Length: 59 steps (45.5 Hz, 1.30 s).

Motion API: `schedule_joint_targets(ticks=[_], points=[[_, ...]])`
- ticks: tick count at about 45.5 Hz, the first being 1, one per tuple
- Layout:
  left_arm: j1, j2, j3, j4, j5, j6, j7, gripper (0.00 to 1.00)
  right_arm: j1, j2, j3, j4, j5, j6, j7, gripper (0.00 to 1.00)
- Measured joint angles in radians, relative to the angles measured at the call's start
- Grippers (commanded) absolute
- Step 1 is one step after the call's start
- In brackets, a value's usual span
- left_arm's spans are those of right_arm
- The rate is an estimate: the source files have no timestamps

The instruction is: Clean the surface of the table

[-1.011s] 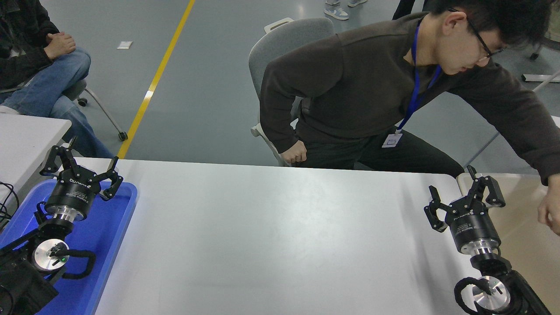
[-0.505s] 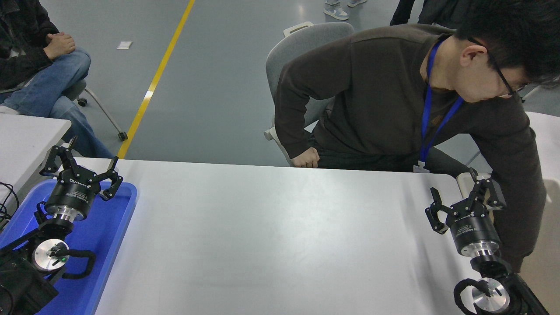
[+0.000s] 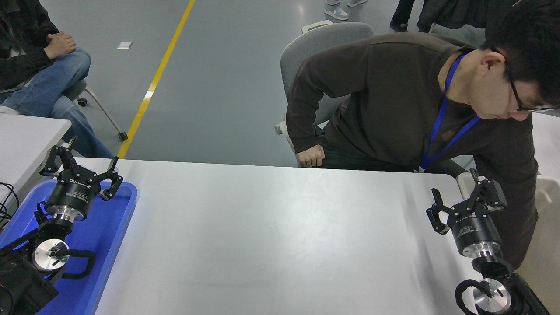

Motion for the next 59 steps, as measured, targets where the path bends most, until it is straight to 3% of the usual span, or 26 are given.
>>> schedule_joint_targets(ticks=[59], points=[[0.0,0.0,0.0,0.0,0.0,0.0,0.0,1.0,-0.036,-0.044,0.016,0.026,0.006,-0.001,0.0,0.99]])
